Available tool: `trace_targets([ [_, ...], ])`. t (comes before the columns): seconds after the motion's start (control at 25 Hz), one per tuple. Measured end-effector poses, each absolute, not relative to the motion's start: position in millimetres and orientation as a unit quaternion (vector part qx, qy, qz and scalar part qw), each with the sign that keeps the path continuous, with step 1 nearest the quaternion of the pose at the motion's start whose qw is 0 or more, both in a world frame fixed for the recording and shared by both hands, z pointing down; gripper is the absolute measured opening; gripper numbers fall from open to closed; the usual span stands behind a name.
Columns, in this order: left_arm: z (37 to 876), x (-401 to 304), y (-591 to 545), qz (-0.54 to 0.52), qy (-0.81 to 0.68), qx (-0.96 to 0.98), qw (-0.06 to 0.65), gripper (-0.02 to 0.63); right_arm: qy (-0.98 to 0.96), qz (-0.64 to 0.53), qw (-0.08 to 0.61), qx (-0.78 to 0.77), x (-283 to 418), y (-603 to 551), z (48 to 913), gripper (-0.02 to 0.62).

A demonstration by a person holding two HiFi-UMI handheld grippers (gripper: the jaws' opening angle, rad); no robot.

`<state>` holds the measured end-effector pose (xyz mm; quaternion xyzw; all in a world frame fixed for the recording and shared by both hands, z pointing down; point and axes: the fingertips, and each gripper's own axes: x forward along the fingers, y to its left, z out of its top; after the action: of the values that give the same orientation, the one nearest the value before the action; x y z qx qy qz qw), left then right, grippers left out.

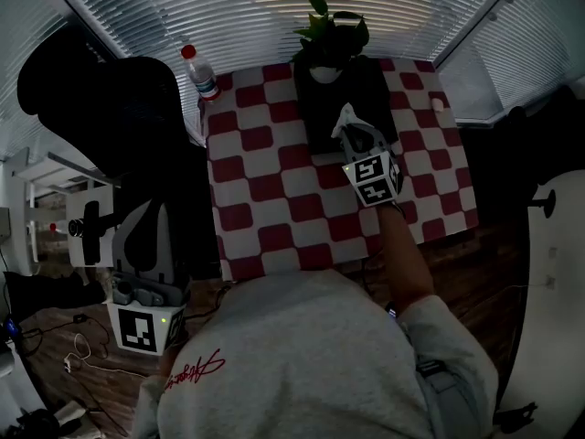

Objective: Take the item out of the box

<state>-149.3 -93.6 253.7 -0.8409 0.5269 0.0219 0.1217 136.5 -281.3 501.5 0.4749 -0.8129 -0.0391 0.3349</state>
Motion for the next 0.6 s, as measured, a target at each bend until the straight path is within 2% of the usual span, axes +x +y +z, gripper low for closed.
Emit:
trace_targets([
  [0.6, 251.3, -143.6, -94.0, 0.025, 0.521, -0.844, 0.126, 0.017, -0.825, -0.045, 0.28, 0.488, 134.2, -272.8, 472.7, 0.041],
])
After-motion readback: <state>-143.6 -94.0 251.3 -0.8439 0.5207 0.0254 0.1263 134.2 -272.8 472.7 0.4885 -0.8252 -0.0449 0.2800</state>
